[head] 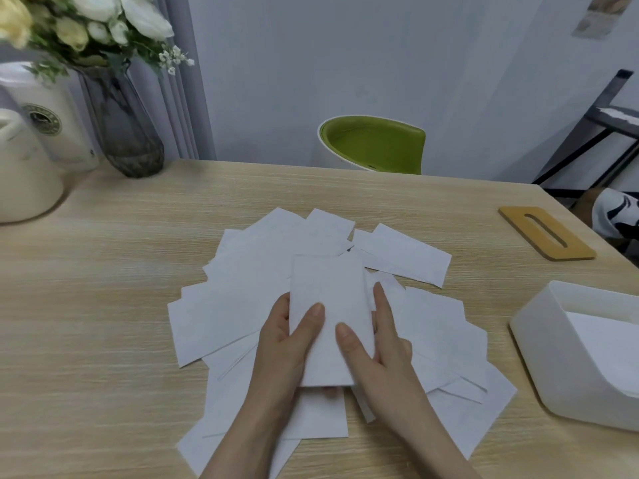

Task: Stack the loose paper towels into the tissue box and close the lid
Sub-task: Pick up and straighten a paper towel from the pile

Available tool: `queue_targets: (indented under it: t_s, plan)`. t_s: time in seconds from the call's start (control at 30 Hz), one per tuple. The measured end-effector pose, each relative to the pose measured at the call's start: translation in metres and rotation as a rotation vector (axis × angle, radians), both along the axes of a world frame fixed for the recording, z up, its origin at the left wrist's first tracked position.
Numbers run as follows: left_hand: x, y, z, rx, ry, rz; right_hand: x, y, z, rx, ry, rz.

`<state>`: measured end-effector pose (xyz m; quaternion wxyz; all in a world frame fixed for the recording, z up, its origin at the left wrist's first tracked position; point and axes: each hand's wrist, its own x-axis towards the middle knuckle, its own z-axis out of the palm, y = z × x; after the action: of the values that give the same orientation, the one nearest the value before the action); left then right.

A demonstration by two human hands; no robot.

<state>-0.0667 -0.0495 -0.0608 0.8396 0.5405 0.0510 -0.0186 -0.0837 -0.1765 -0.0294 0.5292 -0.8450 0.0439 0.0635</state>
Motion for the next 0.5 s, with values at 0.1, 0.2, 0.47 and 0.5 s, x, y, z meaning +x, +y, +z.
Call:
queue_targets:
  t_s: [0.1, 0.2, 0.47, 0.5]
  plan:
    - [0.000, -0.003, -0.002, 0.064, -0.034, -0.004, 0.001, -0.002, -0.002, -0.041, -0.026, 0.030]
    - [0.000, -0.005, -0.003, 0.095, -0.045, -0.016, 0.004, -0.007, -0.004, -0.049, -0.040, 0.060]
    - [0.014, 0.013, 0.015, 0.228, -0.063, 0.010, 0.020, -0.051, 0.028, -0.201, -0.120, 0.188]
    - [0.017, 0.016, 0.017, 0.253, -0.079, -0.026, 0.022, -0.056, 0.032, -0.250, -0.142, 0.210]
